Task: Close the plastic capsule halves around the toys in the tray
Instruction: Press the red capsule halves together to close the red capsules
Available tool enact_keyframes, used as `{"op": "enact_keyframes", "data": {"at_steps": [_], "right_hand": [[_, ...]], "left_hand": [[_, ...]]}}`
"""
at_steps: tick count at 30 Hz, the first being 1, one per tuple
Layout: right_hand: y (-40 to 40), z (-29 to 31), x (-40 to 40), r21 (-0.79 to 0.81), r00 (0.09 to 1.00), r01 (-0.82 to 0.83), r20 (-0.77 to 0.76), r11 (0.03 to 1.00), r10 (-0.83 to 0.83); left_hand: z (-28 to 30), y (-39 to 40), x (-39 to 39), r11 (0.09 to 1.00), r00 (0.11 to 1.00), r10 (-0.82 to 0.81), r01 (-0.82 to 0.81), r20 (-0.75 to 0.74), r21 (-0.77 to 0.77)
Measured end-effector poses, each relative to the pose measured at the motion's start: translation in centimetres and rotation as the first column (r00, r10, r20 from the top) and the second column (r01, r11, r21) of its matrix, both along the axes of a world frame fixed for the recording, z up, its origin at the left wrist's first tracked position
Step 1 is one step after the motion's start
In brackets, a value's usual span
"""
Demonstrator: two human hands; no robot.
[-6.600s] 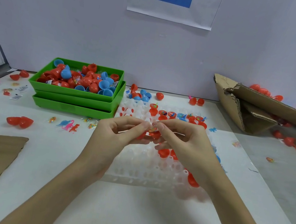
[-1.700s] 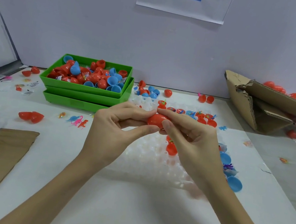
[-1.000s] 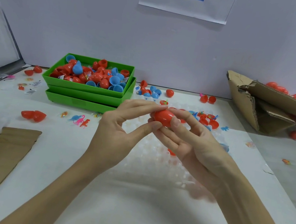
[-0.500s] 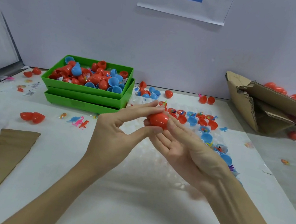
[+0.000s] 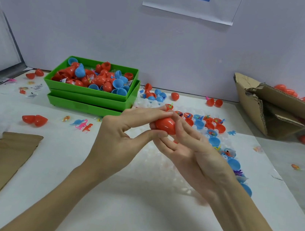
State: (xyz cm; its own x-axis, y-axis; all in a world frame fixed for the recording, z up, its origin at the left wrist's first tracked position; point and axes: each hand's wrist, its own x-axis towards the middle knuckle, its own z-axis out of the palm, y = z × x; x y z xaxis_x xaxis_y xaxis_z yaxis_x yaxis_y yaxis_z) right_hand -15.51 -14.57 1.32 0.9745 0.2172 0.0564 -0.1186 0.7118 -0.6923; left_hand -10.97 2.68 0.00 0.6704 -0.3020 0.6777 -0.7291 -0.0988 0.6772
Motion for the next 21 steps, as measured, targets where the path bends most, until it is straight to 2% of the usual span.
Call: {"op": "enact_keyframes", "data": {"at_steps": [7, 12, 17, 21], "right_hand": [[0.12, 0.26, -0.19, -0.032, 0.998, 0.065, -0.021, 0.997, -0.066], [0.17, 0.11, -0.01, -0.040, 0.996, 0.085, -0.010, 0.996, -0.086], [0.02, 0.10, -0.17, -0.035, 0.999, -0.039, 0.016, 0.999, 0.039], [0.04, -0.06, -0.23, 0.014, 0.994, -0.106, 0.020, 0.994, 0.106]], "left_hand": [[-0.04, -0.13, -0.19, 0.998, 0.997, 0.050, -0.052, 0.065, 0.032], [-0.15, -0.38, -0.25, 0.998, 0.999, 0.046, -0.047, 0.018, 0.050], [-0.39, -0.59, -0.45, 1.000, 0.996, 0.010, -0.007, -0.092, 0.023], [-0.49, -0.73, -0.47, 0.996, 0.997, 0.071, -0.073, 0.031, 0.052]]}}
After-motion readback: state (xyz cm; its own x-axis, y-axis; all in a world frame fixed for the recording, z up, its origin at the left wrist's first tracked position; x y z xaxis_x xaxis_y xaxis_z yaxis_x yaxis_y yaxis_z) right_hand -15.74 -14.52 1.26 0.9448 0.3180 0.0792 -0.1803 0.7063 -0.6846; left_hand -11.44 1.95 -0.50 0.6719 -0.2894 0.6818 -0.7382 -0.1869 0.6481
